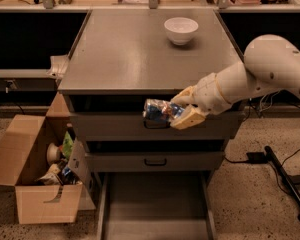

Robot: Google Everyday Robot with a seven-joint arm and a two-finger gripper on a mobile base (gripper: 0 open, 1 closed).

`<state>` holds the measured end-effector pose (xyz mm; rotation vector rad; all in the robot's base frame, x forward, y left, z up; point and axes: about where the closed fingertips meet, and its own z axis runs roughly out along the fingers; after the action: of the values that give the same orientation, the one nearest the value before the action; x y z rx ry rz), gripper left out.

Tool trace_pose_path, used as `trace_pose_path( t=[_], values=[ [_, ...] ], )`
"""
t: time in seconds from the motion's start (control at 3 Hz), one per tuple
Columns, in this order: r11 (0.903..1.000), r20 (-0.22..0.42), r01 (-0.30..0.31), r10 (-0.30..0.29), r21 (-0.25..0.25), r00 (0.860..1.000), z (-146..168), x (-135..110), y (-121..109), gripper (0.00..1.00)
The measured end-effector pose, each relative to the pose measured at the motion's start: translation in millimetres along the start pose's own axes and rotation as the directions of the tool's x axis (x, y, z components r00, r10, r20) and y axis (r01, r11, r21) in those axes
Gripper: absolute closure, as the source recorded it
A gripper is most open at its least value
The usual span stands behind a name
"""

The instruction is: Place redbull can into bottom drawer

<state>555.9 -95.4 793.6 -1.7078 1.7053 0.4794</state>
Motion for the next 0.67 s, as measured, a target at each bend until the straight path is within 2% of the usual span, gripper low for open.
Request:
trace_pose_path(
  t=[0.33,0.67],
  values=[
    [0.9988,-0.025,-0.044,0.043,-0.02,0.999,17.3,64.9,38.8,1.0],
    [0.9988,-0.025,-0.044,0.043,-0.02,0.999,17.4,65.1,38.9,1.0]
  ],
)
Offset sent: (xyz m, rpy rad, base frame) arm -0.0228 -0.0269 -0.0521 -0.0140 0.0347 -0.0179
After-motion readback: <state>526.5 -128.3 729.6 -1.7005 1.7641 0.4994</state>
